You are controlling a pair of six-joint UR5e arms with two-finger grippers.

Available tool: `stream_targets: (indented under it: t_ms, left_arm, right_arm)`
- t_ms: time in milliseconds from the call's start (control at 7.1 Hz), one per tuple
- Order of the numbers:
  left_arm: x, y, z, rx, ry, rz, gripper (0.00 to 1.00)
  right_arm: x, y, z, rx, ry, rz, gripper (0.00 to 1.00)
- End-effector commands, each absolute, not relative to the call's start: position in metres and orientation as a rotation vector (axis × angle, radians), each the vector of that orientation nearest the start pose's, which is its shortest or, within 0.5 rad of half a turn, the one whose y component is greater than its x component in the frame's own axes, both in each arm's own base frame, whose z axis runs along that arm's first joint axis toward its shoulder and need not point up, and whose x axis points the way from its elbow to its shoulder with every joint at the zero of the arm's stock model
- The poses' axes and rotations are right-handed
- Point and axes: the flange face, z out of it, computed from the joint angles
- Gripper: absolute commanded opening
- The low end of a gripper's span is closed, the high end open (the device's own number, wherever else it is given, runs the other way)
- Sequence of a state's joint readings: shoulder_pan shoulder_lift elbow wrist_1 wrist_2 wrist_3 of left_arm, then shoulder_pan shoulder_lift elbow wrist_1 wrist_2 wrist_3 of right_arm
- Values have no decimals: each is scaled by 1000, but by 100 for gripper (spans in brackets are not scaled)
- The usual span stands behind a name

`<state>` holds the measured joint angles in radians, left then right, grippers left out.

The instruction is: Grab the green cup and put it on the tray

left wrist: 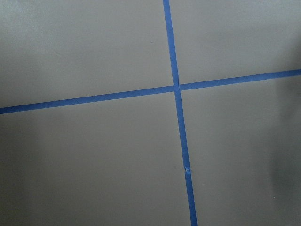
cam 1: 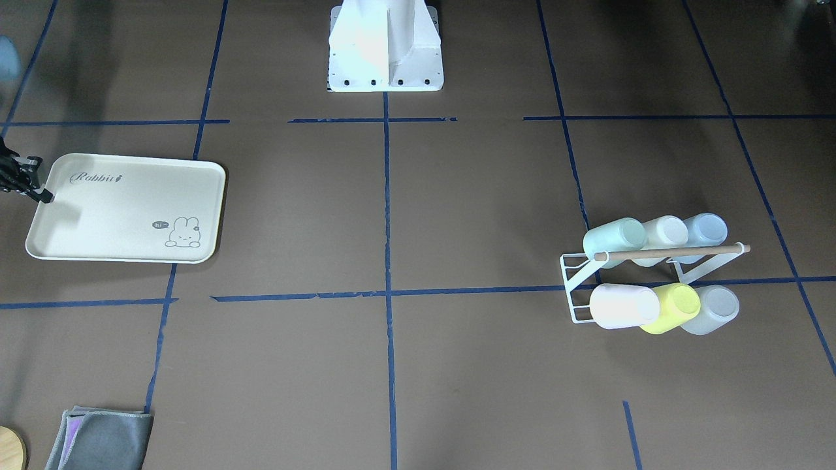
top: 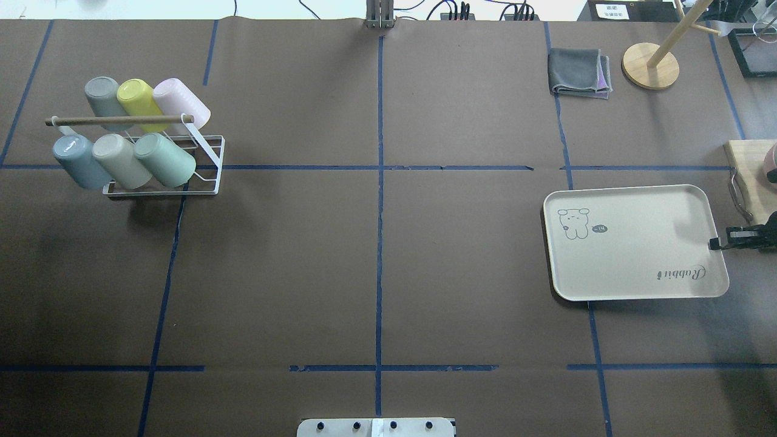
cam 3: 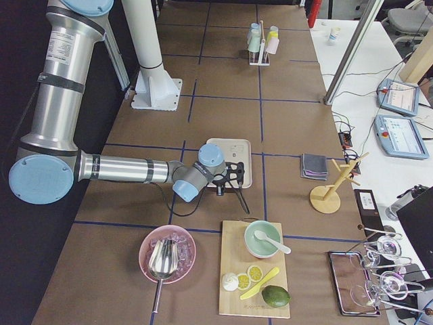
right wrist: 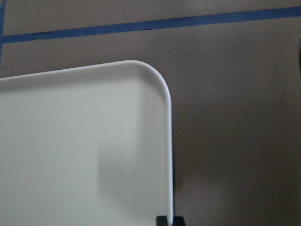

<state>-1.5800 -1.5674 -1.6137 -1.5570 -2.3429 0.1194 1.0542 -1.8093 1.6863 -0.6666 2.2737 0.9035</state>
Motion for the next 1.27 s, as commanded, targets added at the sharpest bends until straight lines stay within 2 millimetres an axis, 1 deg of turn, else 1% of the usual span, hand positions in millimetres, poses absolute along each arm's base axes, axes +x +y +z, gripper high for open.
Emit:
stream_targets:
  t_ms: [0,141,282,422,563,704,845,986,1126]
  left_arm:
    - [-68,-492,640,75,769,114,100]
    - [-68,-492,640,75,769,114,100]
    - [-68,-492,640,75,769,114,100]
    - [-68,-492,639,76,769,113,100]
    - [-68,-493,639,76,769,113,100]
    - [-68,-493,638,78,769,114,100]
    - [-68,-494,638,79,769,114,100]
    - [-68,-493,639,74,769,111,100]
    - [-68,-494,638,78,769,114,100]
  right_arm:
    - [-125,-413,546,110,-1104,89,0]
    - [-142,-443,503,92,-1142,150,0]
    - [-176,-459,467,52,-1179,172,0]
    - [-218,-463,440,29,-1201,161,0]
    - [-262,-462,415,12,-1212,171,0]
    - [-301,-455,402,23,-1206,181,0]
    - [-339,-463,375,17,-1192,180,0]
    - [-373,-466,347,21,-1152,184,0]
    - [-405,-457,334,34,-1138,164,0]
